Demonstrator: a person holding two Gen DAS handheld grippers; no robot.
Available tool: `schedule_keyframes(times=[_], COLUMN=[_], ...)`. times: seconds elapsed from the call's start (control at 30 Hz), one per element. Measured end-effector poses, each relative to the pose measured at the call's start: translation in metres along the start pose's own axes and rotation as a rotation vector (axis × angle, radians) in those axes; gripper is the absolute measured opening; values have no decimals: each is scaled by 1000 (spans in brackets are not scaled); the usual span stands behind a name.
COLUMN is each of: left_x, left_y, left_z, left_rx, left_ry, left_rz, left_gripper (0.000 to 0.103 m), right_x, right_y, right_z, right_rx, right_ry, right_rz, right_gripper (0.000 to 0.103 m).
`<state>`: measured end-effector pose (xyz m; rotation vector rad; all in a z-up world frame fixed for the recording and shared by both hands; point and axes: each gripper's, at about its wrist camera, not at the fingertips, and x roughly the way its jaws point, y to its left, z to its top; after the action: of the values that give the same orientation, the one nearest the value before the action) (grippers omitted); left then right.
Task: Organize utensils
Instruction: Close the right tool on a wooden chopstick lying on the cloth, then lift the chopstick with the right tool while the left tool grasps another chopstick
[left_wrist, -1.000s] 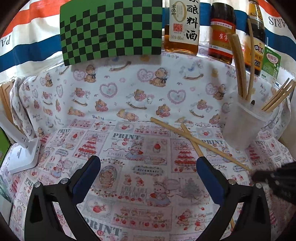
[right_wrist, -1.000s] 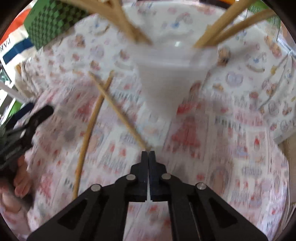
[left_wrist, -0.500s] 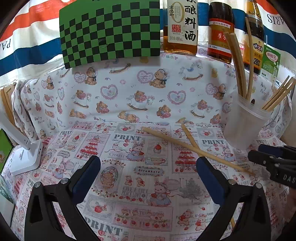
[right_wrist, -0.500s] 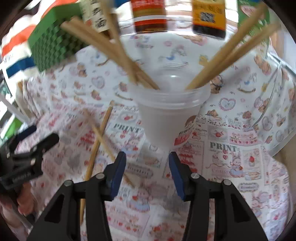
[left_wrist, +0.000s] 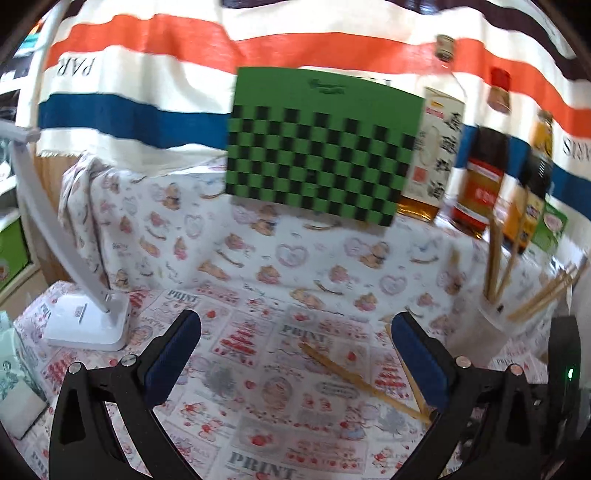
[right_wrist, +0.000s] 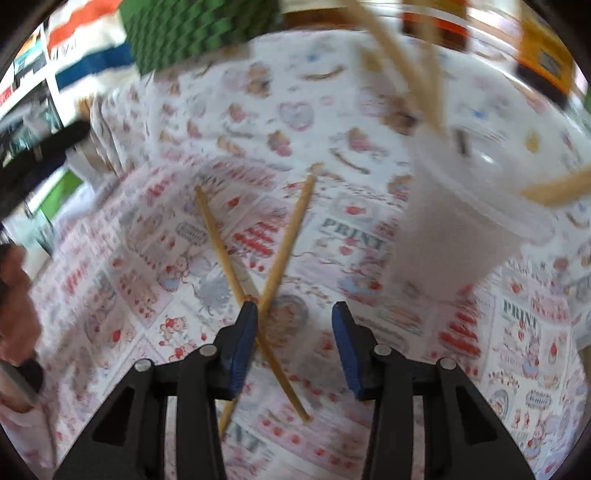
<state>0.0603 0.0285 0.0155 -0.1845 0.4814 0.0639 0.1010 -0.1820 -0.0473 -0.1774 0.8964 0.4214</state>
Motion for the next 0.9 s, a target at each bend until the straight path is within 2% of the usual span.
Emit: schedule_keyframes(times=[0.17,0.3,0.43,0.5,0.6,0.7,0.83,0.9], left_x=[9,9,7,8,7,9,16,23], left_y=[3,1,3,3,-1,-6,-24,-41], left_z=[-2,-5,-4,-4,-5,-8,-19,-32], left_rx=[28,26,9,11,33,45,114,167], left_ry=[5,13,16,19,9,24,66,114], left_rz=[70,54,38,41,59,42,11,-32], left_gripper=[102,102,102,102,102,102,102,102], right_x=[-3,0,-4,-16,-39,-56,-74,-74], right_y=[12,16,15,10,1,-13,-34,-45], right_z=[-6,-18,-22,-25,-30,-34,-37,-39], right_rx=[-19,-26,15,42,66,108,172,191], right_ry=[43,75,57,6,-68,-109,-172,-161], right_rz=[9,-9,-36,-61,-28,-45,-55,-108], right_gripper=[32,24,7,6,5,5,5,5])
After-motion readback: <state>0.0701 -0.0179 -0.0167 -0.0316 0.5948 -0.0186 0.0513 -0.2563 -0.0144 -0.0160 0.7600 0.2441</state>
